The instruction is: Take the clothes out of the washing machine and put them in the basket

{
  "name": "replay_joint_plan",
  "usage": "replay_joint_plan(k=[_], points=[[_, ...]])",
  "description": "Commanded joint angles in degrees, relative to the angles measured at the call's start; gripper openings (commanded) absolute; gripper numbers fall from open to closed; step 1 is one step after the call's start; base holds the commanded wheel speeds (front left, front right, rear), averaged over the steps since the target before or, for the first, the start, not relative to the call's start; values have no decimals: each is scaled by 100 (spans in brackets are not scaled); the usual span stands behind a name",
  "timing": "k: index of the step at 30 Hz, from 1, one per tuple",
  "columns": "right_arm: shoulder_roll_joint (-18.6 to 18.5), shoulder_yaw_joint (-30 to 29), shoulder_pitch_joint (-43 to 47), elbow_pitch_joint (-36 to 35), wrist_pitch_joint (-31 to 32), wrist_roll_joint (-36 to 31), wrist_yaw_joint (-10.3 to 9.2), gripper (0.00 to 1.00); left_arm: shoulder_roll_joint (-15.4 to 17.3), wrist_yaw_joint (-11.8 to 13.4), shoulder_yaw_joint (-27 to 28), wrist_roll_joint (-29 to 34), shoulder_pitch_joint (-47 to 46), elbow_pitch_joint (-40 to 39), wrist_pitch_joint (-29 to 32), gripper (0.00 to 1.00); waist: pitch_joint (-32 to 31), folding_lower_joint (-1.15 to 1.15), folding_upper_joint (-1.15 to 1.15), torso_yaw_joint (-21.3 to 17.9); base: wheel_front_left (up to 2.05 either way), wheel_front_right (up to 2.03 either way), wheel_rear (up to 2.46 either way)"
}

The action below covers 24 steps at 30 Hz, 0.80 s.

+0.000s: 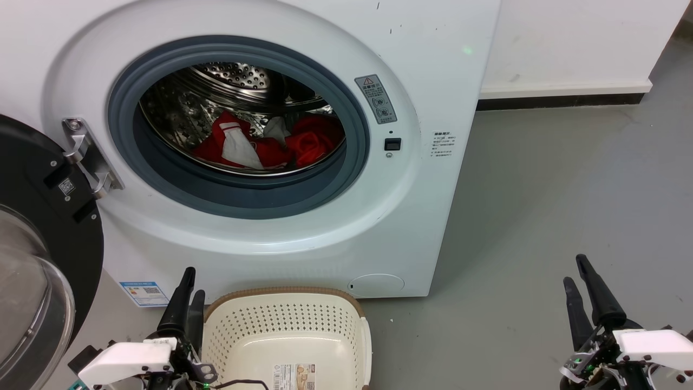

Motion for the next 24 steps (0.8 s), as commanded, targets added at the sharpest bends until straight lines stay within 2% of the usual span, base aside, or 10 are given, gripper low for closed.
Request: replay_joint_plan(k=[1, 7, 14, 20, 24], points=[[-6, 21, -76, -144, -71, -75, 1, 100, 6, -2, -26, 44, -66, -156, -65, 100, 0, 0, 0, -2, 0, 0, 0], [-6, -39, -23, -142, -239, -295, 1, 100, 7, -4, 17, 268, 4, -167, -234, 100, -6, 0, 0, -10, 0, 0, 0], [-5, -95, -1, -163, -422, -868, 1, 100, 8, -6, 129, 684, 37, -253, -416, 100, -10, 0, 0, -19, 0, 0, 0], [-5, -199, 20, -273, -567, -1673, 1, 100, 10, -7, 245, 1088, 102, -367, -560, 100, -13, 0, 0, -26, 0, 0, 0], [-5, -232, 26, -455, -658, -2340, 1, 100, 11, 6, 319, 1618, 131, -418, -652, 100, -10, 0, 0, -27, 0, 0, 0]])
